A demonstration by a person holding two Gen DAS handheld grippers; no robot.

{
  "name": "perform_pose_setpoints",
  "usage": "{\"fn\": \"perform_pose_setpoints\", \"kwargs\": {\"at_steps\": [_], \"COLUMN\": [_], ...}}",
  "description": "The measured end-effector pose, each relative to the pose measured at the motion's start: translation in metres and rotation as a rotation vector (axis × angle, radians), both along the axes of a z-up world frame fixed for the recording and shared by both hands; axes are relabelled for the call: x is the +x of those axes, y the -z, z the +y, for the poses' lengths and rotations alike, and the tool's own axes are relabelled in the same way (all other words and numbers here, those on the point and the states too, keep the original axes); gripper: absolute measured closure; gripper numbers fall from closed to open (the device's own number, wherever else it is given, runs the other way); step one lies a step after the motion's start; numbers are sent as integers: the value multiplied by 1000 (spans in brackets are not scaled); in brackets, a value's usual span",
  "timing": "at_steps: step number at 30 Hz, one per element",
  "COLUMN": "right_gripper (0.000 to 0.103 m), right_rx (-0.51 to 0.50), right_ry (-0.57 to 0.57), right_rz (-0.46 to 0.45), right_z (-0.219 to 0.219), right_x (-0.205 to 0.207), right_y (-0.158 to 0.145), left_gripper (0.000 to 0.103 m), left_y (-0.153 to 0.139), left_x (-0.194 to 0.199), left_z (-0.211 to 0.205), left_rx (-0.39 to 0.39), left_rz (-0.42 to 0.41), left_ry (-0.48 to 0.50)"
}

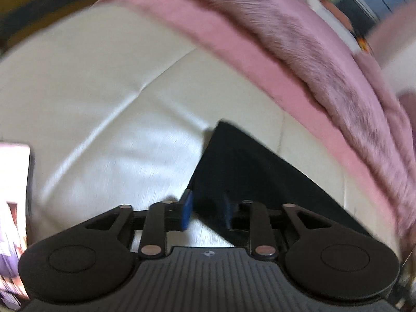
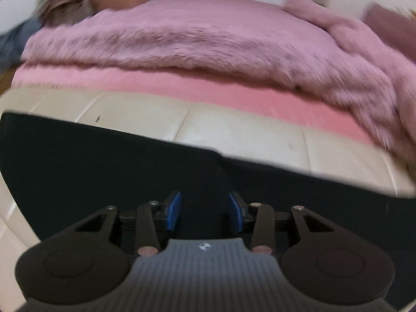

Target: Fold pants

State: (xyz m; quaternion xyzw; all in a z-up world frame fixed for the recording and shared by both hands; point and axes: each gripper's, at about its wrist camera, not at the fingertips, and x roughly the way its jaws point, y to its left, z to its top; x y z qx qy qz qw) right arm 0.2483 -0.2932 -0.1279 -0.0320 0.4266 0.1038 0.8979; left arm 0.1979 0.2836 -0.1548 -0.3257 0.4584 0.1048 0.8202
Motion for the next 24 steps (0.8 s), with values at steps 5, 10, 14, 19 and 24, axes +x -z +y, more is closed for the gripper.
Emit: {"fn": "perform_pose_setpoints", "kwargs": {"at_steps": [5,10,14,19,24], "right_gripper": [67,67,67,68,67], "right_rx": [68,63,14,18,-17], "right_ry": [91,102,100,132,124], "right_rz": [12,20,42,88,94], "right_z": [3,15,19,12,17], "right_x": [-33,-43,-47,-50,-48], "right_y": [6,13,17,30,30], "left_gripper": [72,101,101,100,91], "left_y": [19,16,-3,14,4], "left_x": [-7,0,5,12,7], "left_z": [7,0,-6,-1,-12], "left_rx": [-157,-96,42,113,237], "left_rz": [-31,-27,2,80,47], "left_ry": [-120,-146,-17,74,199]}}
